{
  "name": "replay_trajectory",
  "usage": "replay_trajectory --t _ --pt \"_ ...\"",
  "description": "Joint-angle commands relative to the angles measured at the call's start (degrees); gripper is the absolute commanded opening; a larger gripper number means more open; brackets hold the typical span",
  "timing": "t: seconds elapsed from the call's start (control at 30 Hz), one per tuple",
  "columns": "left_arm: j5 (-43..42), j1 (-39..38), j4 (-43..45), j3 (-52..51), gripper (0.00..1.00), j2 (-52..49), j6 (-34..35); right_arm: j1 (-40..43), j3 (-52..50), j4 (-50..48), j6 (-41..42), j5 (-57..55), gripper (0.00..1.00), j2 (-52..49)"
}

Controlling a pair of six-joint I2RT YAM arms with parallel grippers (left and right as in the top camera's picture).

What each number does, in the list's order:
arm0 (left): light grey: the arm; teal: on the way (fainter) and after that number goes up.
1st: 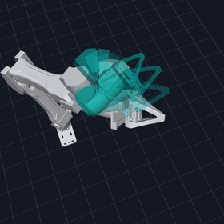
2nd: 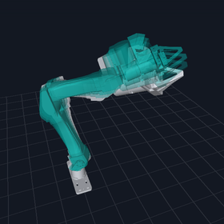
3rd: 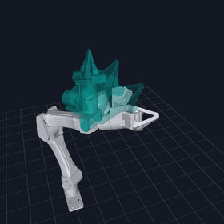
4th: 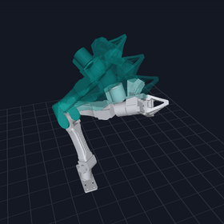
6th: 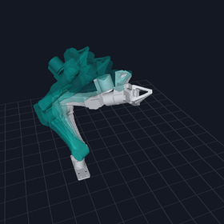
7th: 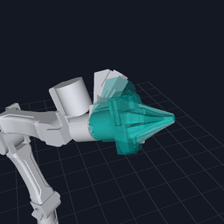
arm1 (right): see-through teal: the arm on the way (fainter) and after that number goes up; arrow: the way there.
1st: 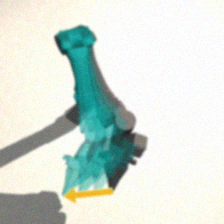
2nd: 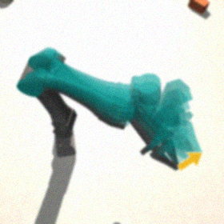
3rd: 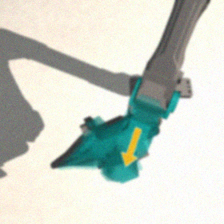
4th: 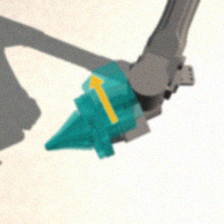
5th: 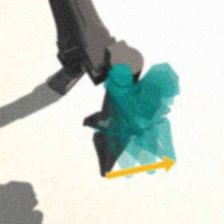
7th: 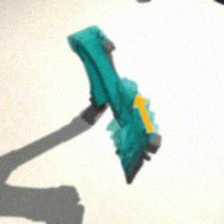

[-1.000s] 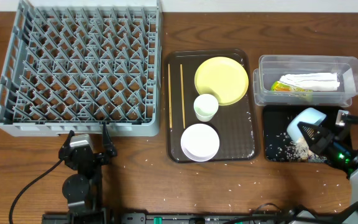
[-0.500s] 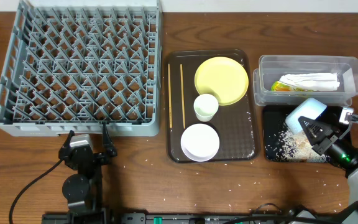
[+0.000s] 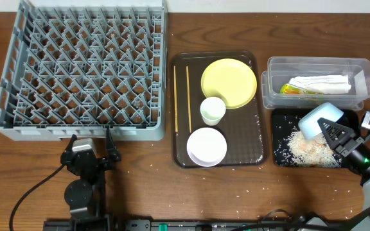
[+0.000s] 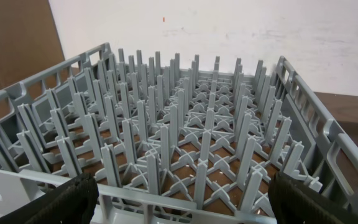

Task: Sort waste into correct bins and load items into the dishwasher
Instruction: 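Tip blue bowl over black tray with right gripper, dumping rice, then return blue bowl to brown tray with right gripper and release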

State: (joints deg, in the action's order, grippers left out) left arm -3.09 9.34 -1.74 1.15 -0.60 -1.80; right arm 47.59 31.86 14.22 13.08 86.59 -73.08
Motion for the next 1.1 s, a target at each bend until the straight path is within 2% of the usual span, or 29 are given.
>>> replay_trajectory --t 0.0,0.17,0.43,0.67,0.8,1.07 --pt "-0.17 0.35 -2.05 -0.92 0.88 0.33 -0.76 1.44 -0.04 -0.15 7.69 1.95 0.01 -0.07" --pt "-0.17 0.35 -2.08 -0.92 0.88 0.33 -0.76 1.57 -0.04 -1.01 12.92 -0.42 0.01 -0.07" --pt "-0.17 0.35 -2.08 -0.92 0.88 0.33 -0.76 1.55 -0.04 -3.13 14.53 -3.21 0.01 0.11" --pt "-0.17 0.35 -2.05 -0.92 0.88 0.33 -0.76 -0.76 -0.02 -8.33 14.62 0.26 0.01 0.20" --pt "-0.17 0.35 -2.08 -0.92 0.88 0.33 -0.76 -5.66 0.00 -12.13 17.46 -2.10 0.01 0.48" --pt "-0.17 0.35 -2.08 -0.92 0.88 0.33 -0.76 -24.44 1.20 -26.27 27.87 -8.81 0.01 0.61"
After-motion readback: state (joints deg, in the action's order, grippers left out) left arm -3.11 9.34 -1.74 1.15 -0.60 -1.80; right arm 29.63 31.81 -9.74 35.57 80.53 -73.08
